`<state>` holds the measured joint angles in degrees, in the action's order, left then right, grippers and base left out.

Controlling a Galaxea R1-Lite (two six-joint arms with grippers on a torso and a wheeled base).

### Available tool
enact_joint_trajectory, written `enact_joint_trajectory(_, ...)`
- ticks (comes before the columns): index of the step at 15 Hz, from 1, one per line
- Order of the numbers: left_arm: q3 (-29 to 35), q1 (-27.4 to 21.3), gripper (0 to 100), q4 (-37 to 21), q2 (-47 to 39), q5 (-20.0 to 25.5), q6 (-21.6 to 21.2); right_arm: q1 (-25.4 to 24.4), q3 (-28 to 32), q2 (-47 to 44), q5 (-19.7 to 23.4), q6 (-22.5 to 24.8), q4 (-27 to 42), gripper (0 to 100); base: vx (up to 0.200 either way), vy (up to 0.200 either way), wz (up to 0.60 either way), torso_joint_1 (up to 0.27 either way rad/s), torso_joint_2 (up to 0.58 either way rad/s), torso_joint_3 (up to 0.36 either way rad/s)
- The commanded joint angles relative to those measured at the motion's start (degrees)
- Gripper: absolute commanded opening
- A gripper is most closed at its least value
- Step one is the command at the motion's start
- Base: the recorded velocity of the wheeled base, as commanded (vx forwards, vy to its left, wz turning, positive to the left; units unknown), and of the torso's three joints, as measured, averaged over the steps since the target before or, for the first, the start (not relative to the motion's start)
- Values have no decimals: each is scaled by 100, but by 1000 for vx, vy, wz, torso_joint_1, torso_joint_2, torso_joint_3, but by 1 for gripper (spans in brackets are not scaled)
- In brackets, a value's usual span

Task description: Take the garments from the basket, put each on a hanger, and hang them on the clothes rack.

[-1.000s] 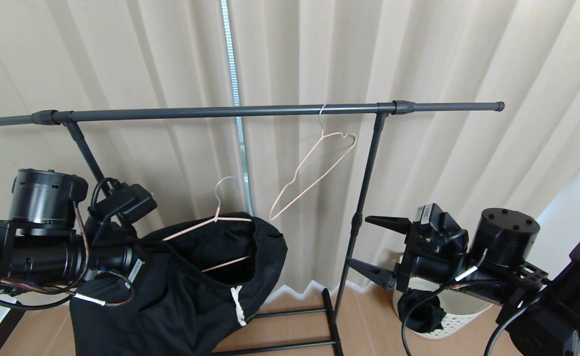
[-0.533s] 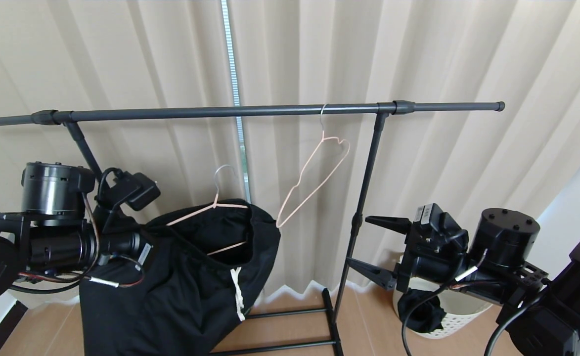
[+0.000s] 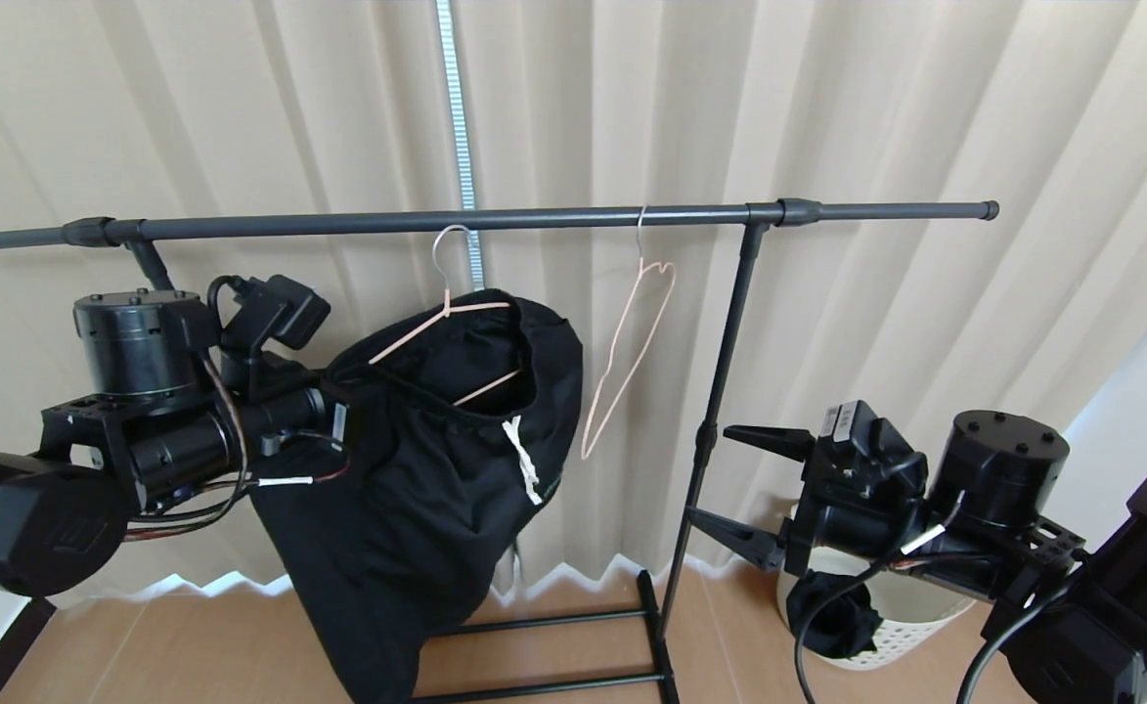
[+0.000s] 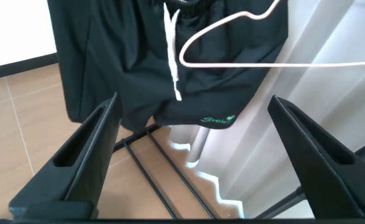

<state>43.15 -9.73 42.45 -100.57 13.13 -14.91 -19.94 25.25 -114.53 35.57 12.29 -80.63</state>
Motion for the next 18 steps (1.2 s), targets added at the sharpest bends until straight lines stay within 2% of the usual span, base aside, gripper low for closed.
enact_joint_trajectory(1,281,-143,0,18,-235,-3,287,-1,7,1,2,2,3,100,0,0,0,0,0,0)
enact_joint_trajectory(2,475,-196,0,18,-305,-82,568,-1,7,1,2,2,3,100,0,0,0,0,0,0)
enact_joint_trajectory(3,659,-214,0,18,-375,-232,656,-1,7,1,2,2,3,100,0,0,0,0,0,0)
enact_joint_trajectory(8,1582,-407,0,18,-1087,-847,709,-1,7,1,2,2,-6,100,0,0,0,0,0,0)
enact_joint_trajectory(10,1802,-442,0,18,-1281,-944,709,-1,7,1,2,2,-6,100,0,0,0,0,0,0)
enact_joint_trajectory(18,1775,-433,0,18,-1439,-944,744,8,7,-17,2,2,-6,100,0,0,0,0,0,0)
